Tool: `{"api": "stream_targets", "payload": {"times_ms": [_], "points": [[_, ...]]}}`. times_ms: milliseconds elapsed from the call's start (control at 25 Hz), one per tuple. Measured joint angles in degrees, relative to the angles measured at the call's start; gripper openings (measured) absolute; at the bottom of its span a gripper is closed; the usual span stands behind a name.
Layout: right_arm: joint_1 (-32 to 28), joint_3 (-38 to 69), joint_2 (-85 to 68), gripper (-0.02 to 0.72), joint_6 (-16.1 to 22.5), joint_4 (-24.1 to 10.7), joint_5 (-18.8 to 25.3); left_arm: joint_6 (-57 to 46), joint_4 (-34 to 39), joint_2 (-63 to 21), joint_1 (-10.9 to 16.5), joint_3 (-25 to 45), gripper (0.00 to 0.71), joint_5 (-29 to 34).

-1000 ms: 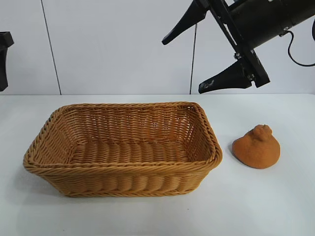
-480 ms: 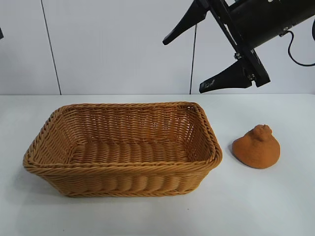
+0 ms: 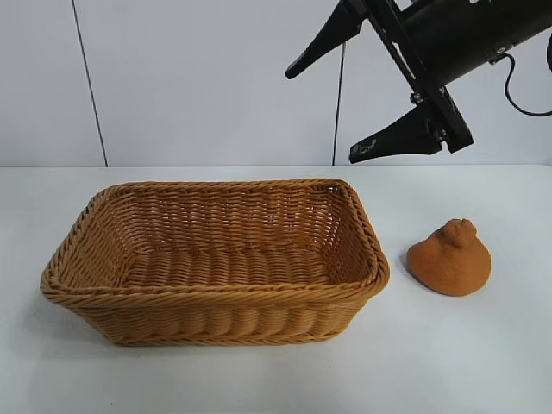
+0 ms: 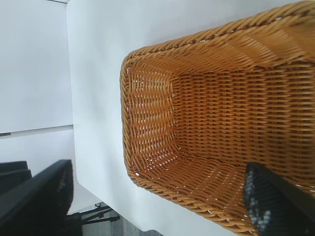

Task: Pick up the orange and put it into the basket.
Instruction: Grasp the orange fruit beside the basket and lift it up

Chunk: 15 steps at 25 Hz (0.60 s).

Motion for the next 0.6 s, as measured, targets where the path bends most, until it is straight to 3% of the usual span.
{"api": "stream_targets", "payload": {"times_ms": [360, 600], "points": [[0.0, 0.0, 0.0, 0.641, 0.0, 0.0, 0.1, 0.5, 2.3, -24.1, 0.0, 17.5, 0.548, 0.2], [0.0, 0.0, 0.0, 0.641, 0.0, 0.0, 0.4, 0.5, 2.5, -40.6, 0.0, 27.0, 0.549, -3.0]]}}
